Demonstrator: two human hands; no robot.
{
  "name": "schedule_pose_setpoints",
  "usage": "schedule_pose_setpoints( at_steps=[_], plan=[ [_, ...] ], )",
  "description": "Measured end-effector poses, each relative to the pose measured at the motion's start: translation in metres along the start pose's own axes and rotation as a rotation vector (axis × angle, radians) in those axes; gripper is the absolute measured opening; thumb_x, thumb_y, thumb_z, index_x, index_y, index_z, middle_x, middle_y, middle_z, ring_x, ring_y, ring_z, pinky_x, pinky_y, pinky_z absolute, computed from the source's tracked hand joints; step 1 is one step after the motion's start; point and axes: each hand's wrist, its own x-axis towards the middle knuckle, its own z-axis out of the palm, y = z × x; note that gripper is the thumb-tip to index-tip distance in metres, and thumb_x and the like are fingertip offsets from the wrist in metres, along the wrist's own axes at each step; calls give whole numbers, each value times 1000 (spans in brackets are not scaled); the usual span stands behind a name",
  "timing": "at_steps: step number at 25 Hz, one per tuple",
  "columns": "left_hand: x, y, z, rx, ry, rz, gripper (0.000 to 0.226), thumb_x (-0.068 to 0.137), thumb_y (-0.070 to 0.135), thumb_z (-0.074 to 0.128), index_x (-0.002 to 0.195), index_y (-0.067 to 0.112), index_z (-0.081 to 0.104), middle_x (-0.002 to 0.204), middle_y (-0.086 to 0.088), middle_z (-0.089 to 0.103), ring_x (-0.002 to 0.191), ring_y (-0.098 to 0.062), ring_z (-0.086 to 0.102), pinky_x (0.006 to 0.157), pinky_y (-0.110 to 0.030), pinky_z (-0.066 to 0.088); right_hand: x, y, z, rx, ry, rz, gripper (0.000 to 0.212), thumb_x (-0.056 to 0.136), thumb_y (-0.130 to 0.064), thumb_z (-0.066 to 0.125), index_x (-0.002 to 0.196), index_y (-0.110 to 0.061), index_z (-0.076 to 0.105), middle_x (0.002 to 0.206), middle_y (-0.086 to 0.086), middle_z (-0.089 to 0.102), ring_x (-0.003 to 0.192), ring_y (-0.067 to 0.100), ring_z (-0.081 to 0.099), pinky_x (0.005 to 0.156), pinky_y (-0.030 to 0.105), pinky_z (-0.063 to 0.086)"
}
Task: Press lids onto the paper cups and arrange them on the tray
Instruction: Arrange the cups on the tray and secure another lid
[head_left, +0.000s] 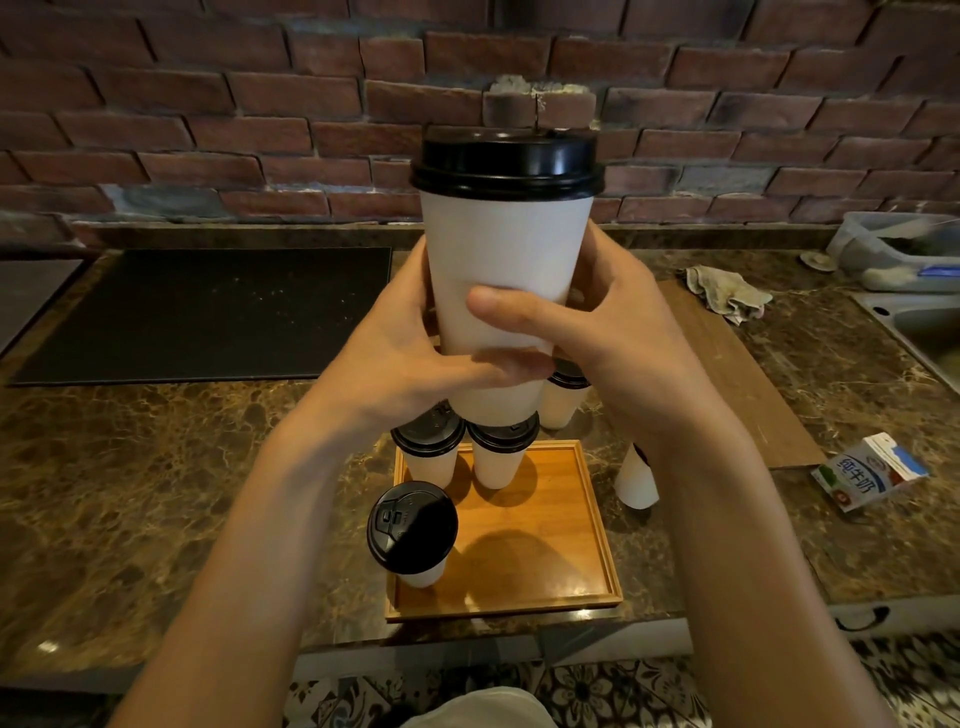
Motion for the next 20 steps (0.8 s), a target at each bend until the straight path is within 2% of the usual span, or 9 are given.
schedule_pose_setpoints(
  at_steps=[2, 5, 7, 11, 13, 16, 20],
  plan=[
    [-1, 0, -2, -25, -51, -9, 83, 62, 26, 80, 133, 26, 39, 121, 9, 58, 113, -9, 59, 80, -18, 53, 0, 0, -3, 37, -52, 19, 53, 71, -25, 78, 119, -30, 56, 109, -11, 68, 105, 8, 66, 81, 25, 57],
    [-4, 0, -4, -50, -99, -21, 76, 62, 21, 77, 128, 30, 41, 113, 21, 62, 110, -5, 60, 79, -15, 52, -1, 1, -5, 70, -125, 39, 48, 71, -21, 75, 115, -30, 57, 106, -12, 70, 106, 11, 66, 81, 26, 56],
    [-6, 0, -5, -65, -116, -27, 76, 63, 19, 76, 129, 28, 40, 112, 22, 62, 110, -6, 60, 79, -15, 52, -2, 1, -7, 94, -155, 51, 45, 72, -19, 73, 114, -29, 58, 105, -11, 70, 105, 12, 67, 80, 26, 56],
    [-6, 2, -3, -59, -95, -11, 77, 62, 22, 76, 130, 24, 41, 117, 13, 61, 112, -11, 60, 81, -19, 52, -2, -1, -7, 80, -139, 56, 44, 72, -20, 72, 114, -28, 58, 108, -6, 69, 106, 14, 66, 82, 28, 57],
    [-5, 2, -2, -69, -85, -6, 77, 63, 23, 77, 131, 22, 41, 119, 7, 60, 113, -14, 60, 82, -22, 53, -1, -2, -6, 51, -116, 60, 49, 71, -23, 74, 117, -25, 57, 111, -4, 68, 108, 15, 66, 86, 32, 57],
    [-4, 1, -1, -77, -69, -7, 76, 63, 22, 78, 130, 23, 42, 118, 8, 60, 114, -16, 59, 82, -24, 54, -1, -4, -3, 6, -93, 74, 61, 69, -28, 75, 126, -20, 54, 118, 1, 66, 110, 17, 65, 92, 40, 56],
    [-3, 0, 1, -17, 5, 19, 80, 60, 28, 81, 130, 25, 42, 121, 5, 58, 114, -16, 59, 82, -24, 54, -2, -7, 0, -57, -46, 68, 66, 69, -32, 78, 129, -21, 53, 117, -3, 65, 109, 11, 64, 90, 38, 58]
  ],
)
